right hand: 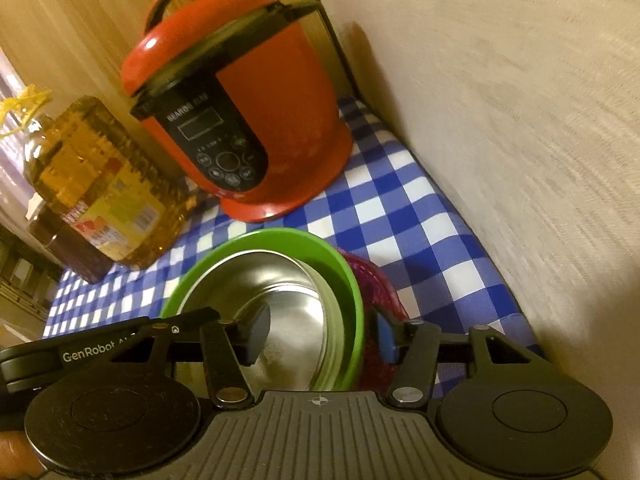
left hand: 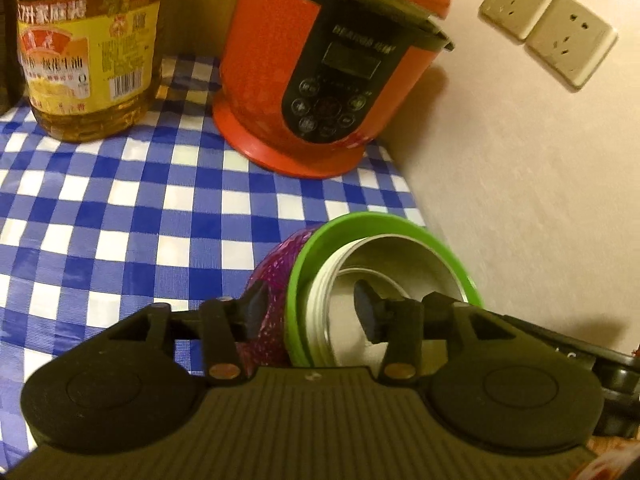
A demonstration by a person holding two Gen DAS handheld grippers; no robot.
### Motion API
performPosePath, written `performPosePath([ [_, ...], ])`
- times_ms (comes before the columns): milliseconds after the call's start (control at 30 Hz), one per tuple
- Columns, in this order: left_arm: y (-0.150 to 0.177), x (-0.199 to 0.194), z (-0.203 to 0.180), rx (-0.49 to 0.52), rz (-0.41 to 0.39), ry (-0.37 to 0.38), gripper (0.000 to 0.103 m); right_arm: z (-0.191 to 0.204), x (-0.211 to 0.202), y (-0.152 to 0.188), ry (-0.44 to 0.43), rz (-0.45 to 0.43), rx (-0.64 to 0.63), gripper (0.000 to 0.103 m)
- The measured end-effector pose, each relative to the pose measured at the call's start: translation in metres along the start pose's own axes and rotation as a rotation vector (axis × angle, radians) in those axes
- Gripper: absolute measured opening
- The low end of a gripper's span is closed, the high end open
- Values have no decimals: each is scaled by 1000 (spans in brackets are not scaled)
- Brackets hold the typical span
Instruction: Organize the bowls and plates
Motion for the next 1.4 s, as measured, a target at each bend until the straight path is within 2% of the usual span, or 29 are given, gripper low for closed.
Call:
performPosePath([
  [200,-4,-29,-5,20,-48,-2,52,3,-25,-1,10,-38,1,59],
  [467,9,-75,-5,22,-104,-45,71,7,-65,15,16,-57,6,61],
  [533,13,-87,-6,20,-117,-50,80,9,-75,20,17,-59,6,61],
  [633,22,-107,-7,25,-133,-62,83,12,-90,28,23,-61,3,61],
  [767,36,-126,-8,35,-141,-64,85,15,-107,40,24,-62,-1,61],
  [900,54,-144,-7,54,-141,-105,88,16,-124,52,32,-63,-15,61],
  [1167,87,-185,-12,51,-152,-132,88,22,-166,72,62,-89,-72,61],
  [1400,114,-217,-17,93,-172,-179,87,29,-208,95,82,-134,-114,61],
])
Point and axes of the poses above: each gripper's, at about its wrist camera, not at the fingertips, and x roughly the way its jaws point, z to its left, y to its underside, the point moved 9 cm from there along x, roughly the way its jaws point, and after that the axes turned 6 degrees about -z, right-handed, at the moved point
